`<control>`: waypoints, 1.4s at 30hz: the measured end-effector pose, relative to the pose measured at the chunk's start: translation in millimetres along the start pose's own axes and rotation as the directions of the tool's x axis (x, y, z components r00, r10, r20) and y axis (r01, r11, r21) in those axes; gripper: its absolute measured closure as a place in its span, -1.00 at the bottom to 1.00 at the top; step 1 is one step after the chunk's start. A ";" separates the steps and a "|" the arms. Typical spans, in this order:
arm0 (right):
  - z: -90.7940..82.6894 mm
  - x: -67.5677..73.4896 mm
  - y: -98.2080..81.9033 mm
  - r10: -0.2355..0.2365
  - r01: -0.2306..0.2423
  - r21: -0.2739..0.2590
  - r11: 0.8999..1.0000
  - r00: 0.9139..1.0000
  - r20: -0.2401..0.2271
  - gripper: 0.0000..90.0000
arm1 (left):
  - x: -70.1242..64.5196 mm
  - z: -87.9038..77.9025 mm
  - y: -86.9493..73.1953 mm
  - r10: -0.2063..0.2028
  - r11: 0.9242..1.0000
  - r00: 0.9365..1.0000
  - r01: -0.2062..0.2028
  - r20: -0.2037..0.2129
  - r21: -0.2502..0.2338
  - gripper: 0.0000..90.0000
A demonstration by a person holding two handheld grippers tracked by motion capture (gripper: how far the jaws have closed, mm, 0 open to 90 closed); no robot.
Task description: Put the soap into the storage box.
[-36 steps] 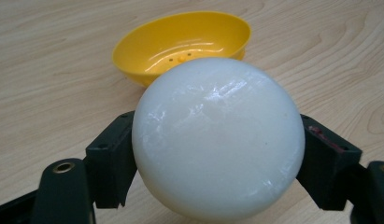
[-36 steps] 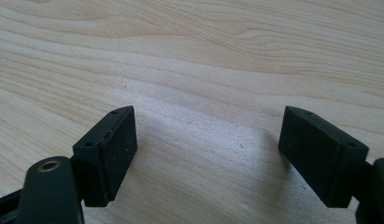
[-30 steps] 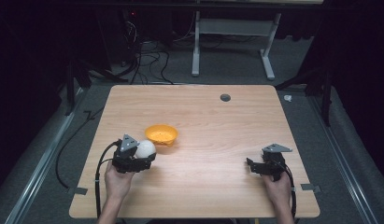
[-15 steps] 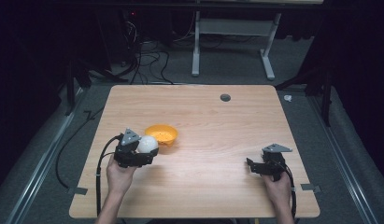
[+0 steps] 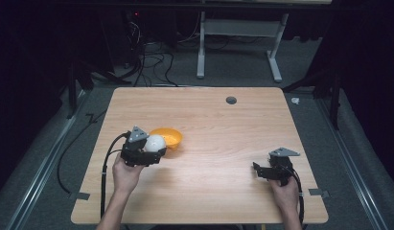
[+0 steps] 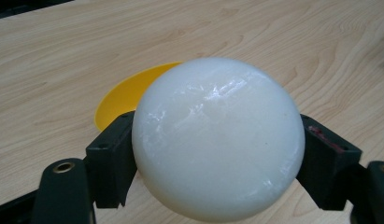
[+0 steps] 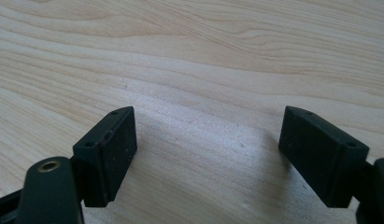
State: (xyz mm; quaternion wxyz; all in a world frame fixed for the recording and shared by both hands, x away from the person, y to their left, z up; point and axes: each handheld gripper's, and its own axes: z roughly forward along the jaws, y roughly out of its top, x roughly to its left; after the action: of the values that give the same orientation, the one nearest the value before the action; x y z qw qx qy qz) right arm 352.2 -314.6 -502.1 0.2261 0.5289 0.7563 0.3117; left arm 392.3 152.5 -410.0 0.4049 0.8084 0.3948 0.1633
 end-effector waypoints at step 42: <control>-0.2 -0.2 -0.1 0.003 -0.003 0.000 1.000 1.000 -0.002 -0.55 | 18.2 46.1 29.3 -0.035 0.996 0.998 0.039 -0.048 0.082 -0.46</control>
State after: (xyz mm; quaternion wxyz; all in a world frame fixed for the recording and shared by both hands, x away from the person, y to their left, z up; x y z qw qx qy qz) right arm 352.1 -314.9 -502.0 0.2248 0.5297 0.7557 0.3128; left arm 445.7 131.8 -416.5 0.3649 0.8130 0.4255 0.1578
